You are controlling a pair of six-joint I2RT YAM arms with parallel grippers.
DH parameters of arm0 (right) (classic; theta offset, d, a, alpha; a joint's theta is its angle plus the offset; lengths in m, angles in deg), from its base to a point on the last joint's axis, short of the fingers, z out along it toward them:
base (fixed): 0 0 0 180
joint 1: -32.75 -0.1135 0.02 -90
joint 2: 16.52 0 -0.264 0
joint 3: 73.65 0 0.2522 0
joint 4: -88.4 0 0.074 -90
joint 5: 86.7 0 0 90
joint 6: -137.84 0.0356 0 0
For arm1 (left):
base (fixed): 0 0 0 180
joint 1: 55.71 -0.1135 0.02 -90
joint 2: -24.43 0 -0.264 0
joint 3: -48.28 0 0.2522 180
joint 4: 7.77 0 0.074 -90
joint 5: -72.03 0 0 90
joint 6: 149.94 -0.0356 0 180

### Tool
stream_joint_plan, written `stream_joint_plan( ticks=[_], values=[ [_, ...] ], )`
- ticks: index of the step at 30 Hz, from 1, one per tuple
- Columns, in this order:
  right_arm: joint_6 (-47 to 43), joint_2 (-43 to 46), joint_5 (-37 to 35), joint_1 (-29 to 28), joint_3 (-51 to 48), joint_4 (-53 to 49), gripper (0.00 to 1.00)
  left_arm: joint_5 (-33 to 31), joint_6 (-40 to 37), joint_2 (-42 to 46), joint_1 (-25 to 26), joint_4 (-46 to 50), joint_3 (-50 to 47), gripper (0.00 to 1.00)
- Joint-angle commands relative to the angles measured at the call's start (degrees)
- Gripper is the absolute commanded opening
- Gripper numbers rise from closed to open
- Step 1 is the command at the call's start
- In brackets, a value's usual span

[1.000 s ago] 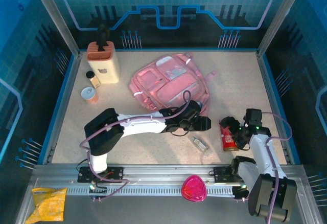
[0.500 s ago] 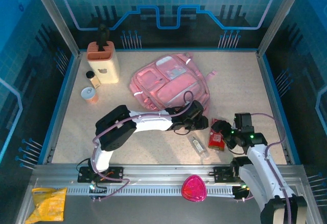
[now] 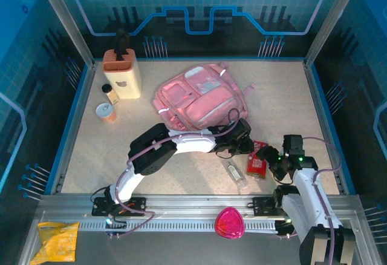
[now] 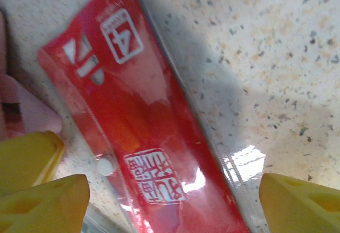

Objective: Pack the student bag

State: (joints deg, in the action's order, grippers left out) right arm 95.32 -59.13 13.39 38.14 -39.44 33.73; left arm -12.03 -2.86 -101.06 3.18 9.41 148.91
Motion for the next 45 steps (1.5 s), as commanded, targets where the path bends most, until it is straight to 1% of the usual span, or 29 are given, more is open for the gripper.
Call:
stream_joint_plan(
  ticks=[1, 5, 9, 20, 24, 26, 29, 31, 35, 38, 43, 45],
  values=[
    [-0.97, -0.5, 2.14, -0.31, -1.71, 0.9, 0.84, 1.39, 0.27, -2.43, 0.08, 2.13, 2.8, 0.18],
    [-1.69, -0.37, 3.9, -0.76, -1.88, 1.33, 0.84, 3.53, 2.55, -4.62, -0.27, 0.94, 3.23, 0.14],
    [-2.33, -0.8, 6.4, -1.42, -2.24, 2.39, 0.82, 1.37, 2.68, -5.1, -0.44, 1.85, 2.98, 0.09],
    [-5.15, -0.62, 10.45, -1.7, -1.2, 3.5, 0.79, 2.01, 3.66, -6.94, -1.4, 1.49, 2.53, 0.02],
    [-6.24, -1.02, 12.94, -1.73, -0.89, 4.78, 0.75, 1.54, 4.04, -6.48, -1.5, 1.36, 1.4, 0.0],
    [-6.48, -0.64, 13.42, -1.62, -0.75, 4.69, 0.7, 1.71, 4.43, -6.03, -1.59, -0.02, 0.35, 0.0],
    [-6.76, 0.78, 13.27, -1.5, -0.68, 4.0, 0.61, 1.76, 4.54, -5.69, -1.58, -0.55, -0.12, 0.0],
    [-6.97, 1.68, 12.06, -1.49, -0.58, 3.18, 0.52, 1.79, 4.53, -5.55, -1.59, -0.43, -0.12, 0.0],
    [-6.88, 2.27, 12.69, -1.44, -1.02, 3.77, 0.37, 2.15, 4.49, -5.39, -1.58, -1.07, 0.07, 0.0],
    [-6.89, 2.18, 12.93, -1.17, -1.17, 3.99, 0.24, 1.97, 3.57, -5.29, -1.59, -0.66, 0.7, 0.0],
    [-6.05, 2.34, 13.94, -0.63, -1.29, 4.91, 0.1, 1.89, 2.68, -4.7, -1.68, -0.16, 1.49, 0.01],
    [-5.98, 2.74, 14.42, -0.58, -1.05, 5.2, 0.05, 2.27, 1.8, -4.0, -1.76, -0.05, 2.04, 0.03]
  ],
)
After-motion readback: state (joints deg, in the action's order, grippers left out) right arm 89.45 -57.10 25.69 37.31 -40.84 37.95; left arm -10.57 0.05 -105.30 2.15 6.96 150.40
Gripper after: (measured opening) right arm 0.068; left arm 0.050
